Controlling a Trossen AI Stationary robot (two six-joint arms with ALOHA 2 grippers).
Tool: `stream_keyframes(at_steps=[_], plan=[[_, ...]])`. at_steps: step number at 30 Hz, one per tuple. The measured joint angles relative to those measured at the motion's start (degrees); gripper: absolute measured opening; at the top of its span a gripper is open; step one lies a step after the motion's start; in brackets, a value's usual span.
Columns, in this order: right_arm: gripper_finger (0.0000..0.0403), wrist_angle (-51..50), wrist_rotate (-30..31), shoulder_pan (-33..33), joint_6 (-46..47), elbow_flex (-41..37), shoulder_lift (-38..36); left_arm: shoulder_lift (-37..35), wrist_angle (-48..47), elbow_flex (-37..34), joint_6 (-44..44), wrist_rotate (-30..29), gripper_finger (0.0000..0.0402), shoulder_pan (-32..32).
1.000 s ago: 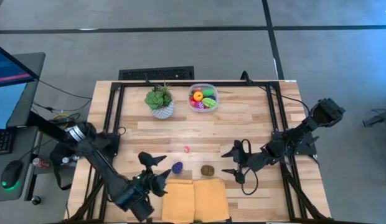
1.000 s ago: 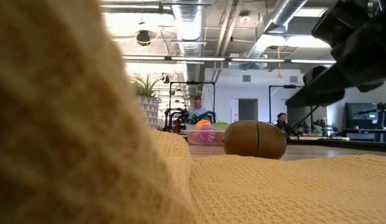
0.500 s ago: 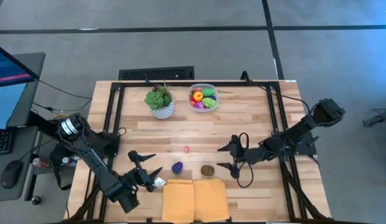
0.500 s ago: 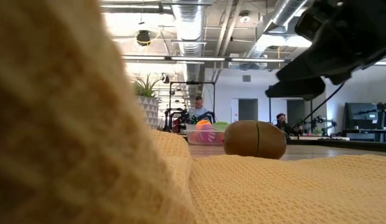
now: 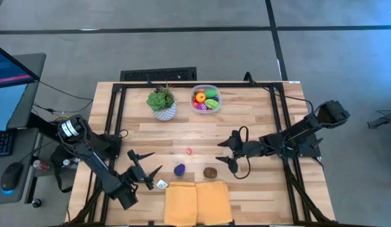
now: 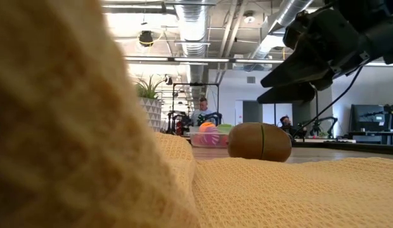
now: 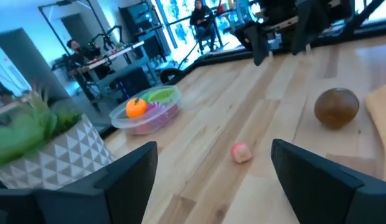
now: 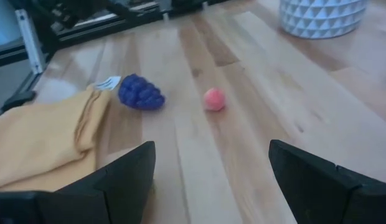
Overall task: Pick and placing Produce into tupperware
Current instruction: Put the kiwi into the transparent bin
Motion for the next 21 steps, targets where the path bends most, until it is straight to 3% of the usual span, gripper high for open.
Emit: stream_keyframes(at_steps=[10,16,21], plan=[[0.0336,1.5,-16.0,-1.4,-3.4,0.2,0.0,0.0,20.8,-6.6,4.4,0.7,0.0306,-0.6],[0.0336,1.2,-16.5,1.1,-7.5,3.0,3.2,0.1,24.0,-7.5,6.7,1.6,0.0306,-0.6],[0.0332,0.9,-16.5,1.8,-8.1,7.3,11.7,0.1,23.9,-7.5,7.1,1.9,0.0306,-0.6]])
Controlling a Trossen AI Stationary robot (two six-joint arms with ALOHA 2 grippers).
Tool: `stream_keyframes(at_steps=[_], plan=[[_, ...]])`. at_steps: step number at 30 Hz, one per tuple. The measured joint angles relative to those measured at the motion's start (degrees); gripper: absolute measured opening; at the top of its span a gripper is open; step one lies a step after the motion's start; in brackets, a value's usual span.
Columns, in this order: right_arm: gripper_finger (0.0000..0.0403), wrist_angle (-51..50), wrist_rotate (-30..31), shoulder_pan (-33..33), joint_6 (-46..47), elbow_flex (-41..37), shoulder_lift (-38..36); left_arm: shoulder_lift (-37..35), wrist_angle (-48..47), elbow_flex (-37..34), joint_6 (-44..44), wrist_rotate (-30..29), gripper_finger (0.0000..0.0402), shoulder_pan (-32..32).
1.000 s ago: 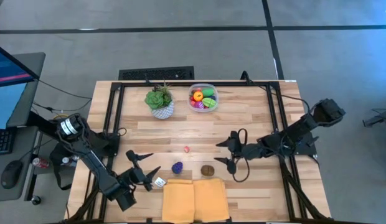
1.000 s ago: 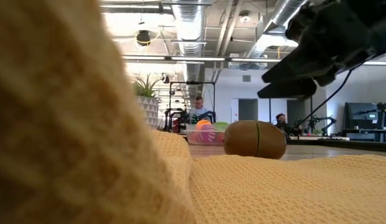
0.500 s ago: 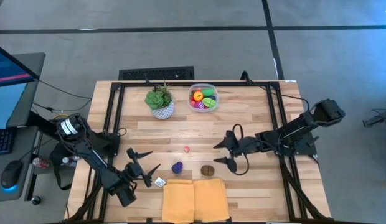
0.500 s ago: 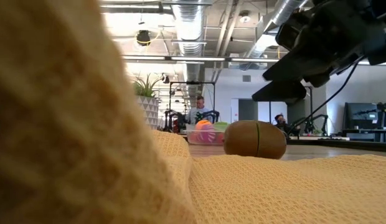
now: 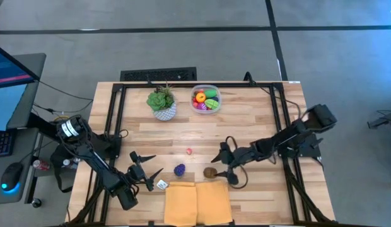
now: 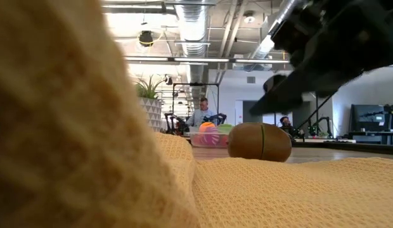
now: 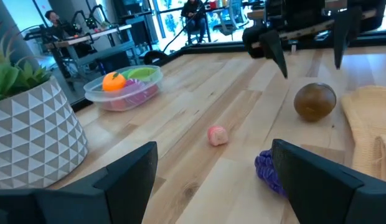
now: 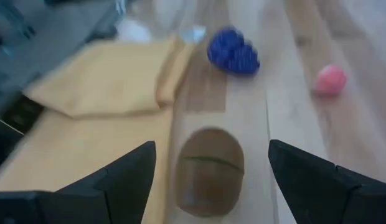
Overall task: Pick and placing Produce into tupperware
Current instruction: Put the kiwi into the transparent bin
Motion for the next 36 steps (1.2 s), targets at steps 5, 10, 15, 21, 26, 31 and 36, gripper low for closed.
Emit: stream_keyframes(at_steps=[5,10,15,21,26,31,36], plan=[[0.0323,0.5,0.0,0.0,0.4,3.3,5.0,0.0,0.0,0.0,0.4,0.9,0.0306,0.0],[0.0318,0.5,-0.1,0.0,1.9,4.5,7.4,0.0,0.0,0.0,1.1,1.5,0.0306,0.0],[0.0318,0.8,-1.0,0.0,4.6,4.5,9.5,0.0,-0.1,0.0,1.1,2.0,0.0306,0.0],[0.0318,1.2,-1.5,0.0,6.6,4.5,11.3,0.0,-0.3,0.0,1.3,1.9,0.0306,0.0],[0.0317,1.7,-1.4,0.0,6.6,4.6,11.7,0.0,-0.5,0.0,1.3,1.9,0.0306,0.0],[0.0317,2.1,-1.3,0.0,6.6,4.6,11.7,0.0,-0.6,0.0,1.3,1.9,0.0306,0.0],[0.0301,2.1,-1.2,0.0,6.6,4.6,11.7,0.0,-0.7,0.0,1.3,1.9,0.0306,0.0]])
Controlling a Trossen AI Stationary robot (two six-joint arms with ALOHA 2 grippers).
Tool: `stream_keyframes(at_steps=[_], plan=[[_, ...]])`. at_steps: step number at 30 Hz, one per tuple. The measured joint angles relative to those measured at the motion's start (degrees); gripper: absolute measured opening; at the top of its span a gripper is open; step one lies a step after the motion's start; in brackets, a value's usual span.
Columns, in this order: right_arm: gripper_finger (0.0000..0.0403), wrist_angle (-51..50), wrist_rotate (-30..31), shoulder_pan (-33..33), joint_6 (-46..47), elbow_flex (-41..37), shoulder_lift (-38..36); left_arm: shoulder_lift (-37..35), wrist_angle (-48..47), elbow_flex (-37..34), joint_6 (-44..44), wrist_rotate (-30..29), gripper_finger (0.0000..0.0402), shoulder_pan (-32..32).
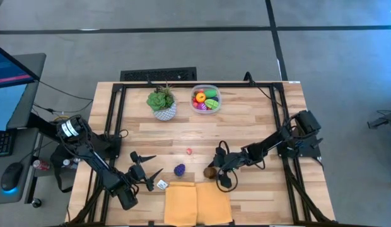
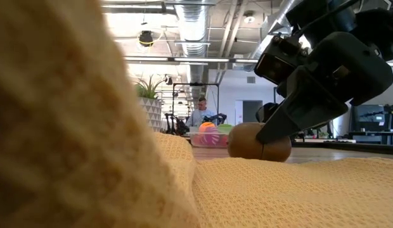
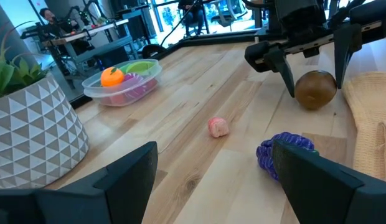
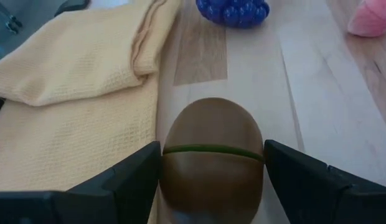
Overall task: Pick and placing Produce into tupperware
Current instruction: Put the kiwi into the transparent bin
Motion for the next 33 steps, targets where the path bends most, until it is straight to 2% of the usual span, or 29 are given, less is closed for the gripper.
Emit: stream_keyframes(at_steps=[7,33], plan=[[0.0270,0.0,0.0,0.0,0.0,0.0,0.0,0.0,0.0,0.0,0.0,0.0,0.0306,0.0],[0.0267,0.0,0.0,0.0,-1.6,0.0,-0.2,0.0,0.0,0.0,0.0,0.0,0.0306,0.0]])
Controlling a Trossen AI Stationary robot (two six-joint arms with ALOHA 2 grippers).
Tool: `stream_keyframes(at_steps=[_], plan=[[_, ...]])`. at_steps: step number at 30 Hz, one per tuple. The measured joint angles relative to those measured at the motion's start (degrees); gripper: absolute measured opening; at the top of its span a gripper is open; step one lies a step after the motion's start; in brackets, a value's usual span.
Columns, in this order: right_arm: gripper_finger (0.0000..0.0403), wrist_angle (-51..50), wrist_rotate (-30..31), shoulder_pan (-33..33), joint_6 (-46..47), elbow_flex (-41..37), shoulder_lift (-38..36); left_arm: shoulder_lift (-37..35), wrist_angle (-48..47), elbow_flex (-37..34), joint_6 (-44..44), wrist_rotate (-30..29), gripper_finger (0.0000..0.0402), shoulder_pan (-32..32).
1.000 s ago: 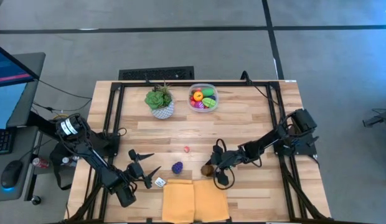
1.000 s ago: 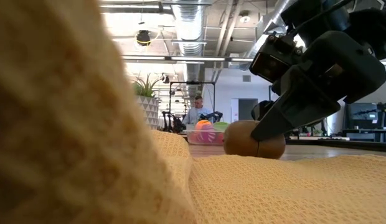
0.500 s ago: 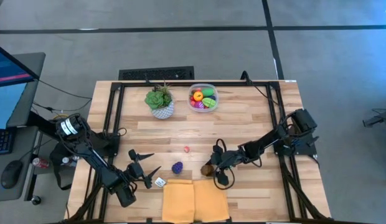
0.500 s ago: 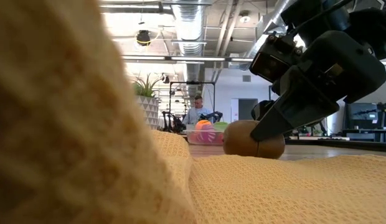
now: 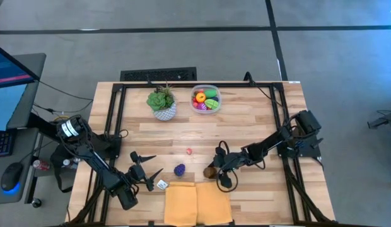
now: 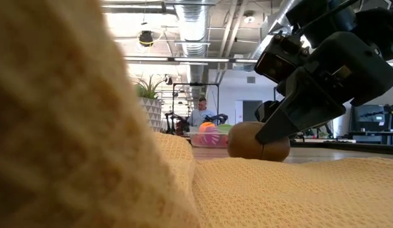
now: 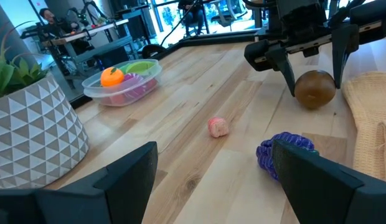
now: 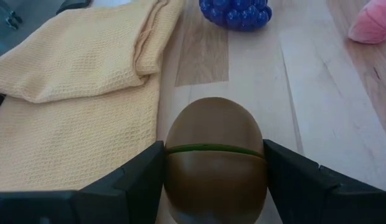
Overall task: Pick and placing Produce into tupperware
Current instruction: Put the kiwi into the transparent bin
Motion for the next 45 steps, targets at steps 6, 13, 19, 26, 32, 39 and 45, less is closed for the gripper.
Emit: stream_keyframes(at_steps=[6,13,19,26,32,39,45], plan=[[0.0267,0.0,0.0,-0.1,-0.5,0.0,0.0,0.0,0.0,0.0,0.0,0.0,0.0306,0.0],[0.0267,-0.6,0.0,-0.5,-2.0,0.0,-0.6,0.0,0.0,0.0,0.0,0.0,0.0306,0.0],[0.0267,-4.1,0.3,-0.8,-4.6,0.0,-5.3,0.0,0.0,0.0,0.0,-0.1,0.0306,0.0],[0.0267,-15.2,7.8,-0.9,-9.4,0.0,-14.7,0.0,0.0,0.0,0.0,0.0,0.0306,0.0],[0.0267,-23.2,18.2,-1.5,-14.8,0.0,-21.5,0.0,0.0,0.0,0.0,0.0,0.0306,0.0],[0.0267,-26.4,25.2,-6.4,-22.1,0.0,-24.8,0.0,0.0,0.0,0.0,-0.1,0.0306,0.0],[0.0267,-26.3,25.7,-14.3,-27.7,0.0,-23.7,0.0,0.0,0.0,0.0,-0.1,0.0306,0.0]])
